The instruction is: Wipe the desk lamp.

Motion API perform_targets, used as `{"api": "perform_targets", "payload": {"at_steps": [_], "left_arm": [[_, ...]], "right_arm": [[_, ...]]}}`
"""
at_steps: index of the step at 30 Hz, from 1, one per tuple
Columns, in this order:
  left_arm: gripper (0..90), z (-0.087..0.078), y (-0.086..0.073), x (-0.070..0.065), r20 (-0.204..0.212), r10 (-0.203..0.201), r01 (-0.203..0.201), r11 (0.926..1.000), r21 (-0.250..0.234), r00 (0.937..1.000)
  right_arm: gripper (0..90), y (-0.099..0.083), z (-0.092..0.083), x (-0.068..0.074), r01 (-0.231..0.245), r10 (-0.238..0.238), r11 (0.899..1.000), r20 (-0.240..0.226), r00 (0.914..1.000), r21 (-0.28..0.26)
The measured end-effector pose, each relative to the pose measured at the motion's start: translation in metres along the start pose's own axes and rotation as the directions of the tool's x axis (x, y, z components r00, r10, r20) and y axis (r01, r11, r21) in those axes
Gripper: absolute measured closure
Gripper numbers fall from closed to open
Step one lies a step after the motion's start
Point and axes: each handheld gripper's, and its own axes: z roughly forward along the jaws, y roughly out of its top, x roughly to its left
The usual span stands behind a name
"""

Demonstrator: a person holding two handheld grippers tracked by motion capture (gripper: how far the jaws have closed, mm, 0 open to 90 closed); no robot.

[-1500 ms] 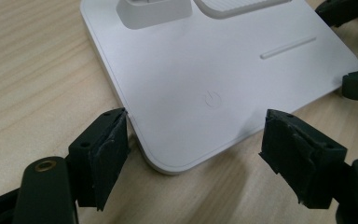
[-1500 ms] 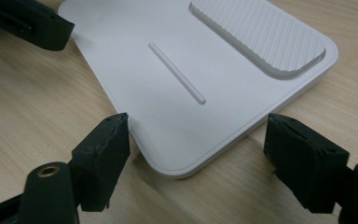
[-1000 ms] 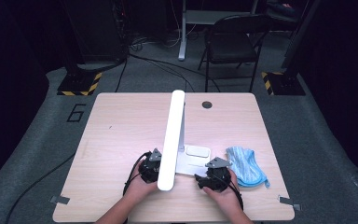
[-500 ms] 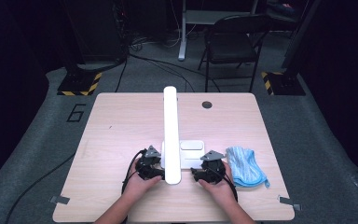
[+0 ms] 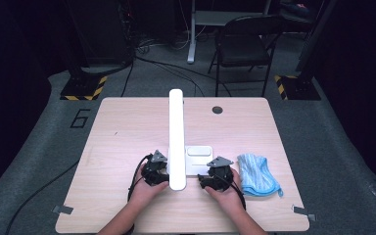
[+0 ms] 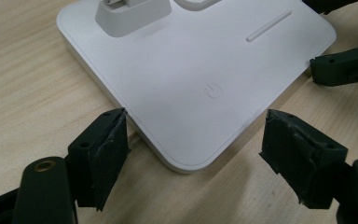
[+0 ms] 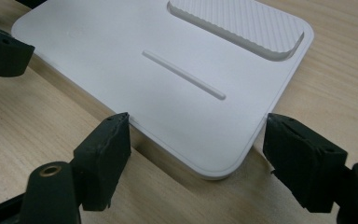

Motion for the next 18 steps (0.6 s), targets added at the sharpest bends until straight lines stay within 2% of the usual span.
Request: {"api": "perform_targets", "payload": {"at_steps": [1,3,4,5,6,7,8,10,13,14,15,16,17,18], "left_arm": [[22.7,0.0,0.0,0.0,-0.007,-0.003,0.003,1.0,-0.004,1.0],[23.1,-0.001,-0.001,0.001,0.01,-0.002,0.002,1.0,0.0,1.0],[23.2,-0.002,0.0,0.003,0.004,0.018,-0.018,0.9998,0.003,0.9998],[23.6,-0.002,0.0,0.003,0.005,0.012,-0.012,0.9999,0.001,0.9999],[24.2,-0.002,-0.001,0.002,0.007,-0.012,0.012,0.9999,-0.01,0.9999],[24.1,-0.004,0.0,0.004,0.011,0.009,-0.009,1.0,-0.003,0.9999],[24.2,-0.005,0.0,0.004,0.009,-0.005,0.005,0.9999,-0.012,1.0],[24.2,-0.01,0.0,0.006,-0.01,0.002,-0.003,0.9994,-0.033,0.9999],[24.2,-0.017,0.002,0.008,-0.009,-0.007,0.006,0.9983,-0.059,0.9999],[24.1,-0.019,0.002,0.007,-0.002,-0.038,0.038,0.9964,-0.075,0.9993],[24.1,-0.022,0.003,0.008,-0.01,-0.022,0.021,0.9968,-0.077,0.9997],[24.1,-0.024,0.003,0.008,-0.012,-0.027,0.026,0.9961,-0.085,0.9996],[24.2,-0.027,0.004,0.009,-0.017,-0.007,0.006,0.9969,-0.078,0.9998],[24.1,-0.028,0.004,0.008,-0.005,-0.028,0.028,0.9958,-0.087,0.9996]], "right_arm": [[23.0,0.0,0.0,-0.001,0.004,-0.004,1.0,-0.002,1.0,0.003],[23.4,0.0,0.0,-0.001,0.005,-0.005,1.0,-0.005,1.0,-0.002],[23.9,0.001,0.0,-0.002,0.005,-0.005,1.0,-0.008,1.0,0.004],[25.2,0.001,-0.001,-0.003,0.008,-0.008,1.0,-0.01,0.9999,0.003],[27.8,0.001,-0.002,-0.003,0.005,-0.005,1.0,-0.016,0.9999,-0.003],[28.0,0.002,-0.004,-0.004,0.009,-0.009,1.0,-0.013,0.9999,-0.007],[28.1,0.002,-0.006,-0.005,0.009,-0.009,1.0,-0.013,0.9999,-0.016],[28.1,0.004,-0.013,-0.007,0.005,-0.005,0.999,-0.017,0.9998,-0.036],[28.7,0.005,-0.025,-0.011,0.001,-0.003,0.998,-0.03,0.9996,-0.063],[29.0,0.006,-0.029,-0.013,0.011,-0.013,0.998,-0.038,0.9992,-0.069],[29.5,0.006,-0.033,-0.014,-0.001,-0.003,0.997,-0.043,0.9991,-0.08],[29.8,0.007,-0.037,-0.016,0.002,-0.007,0.996,-0.05,0.9987,-0.09],[30.0,0.007,-0.042,-0.017,-0.003,-0.002,0.995,-0.055,0.9985,-0.096],[30.4,0.007,-0.046,-0.019,-0.005,-0.001,0.994,-0.057,0.9984,-0.106]]}}
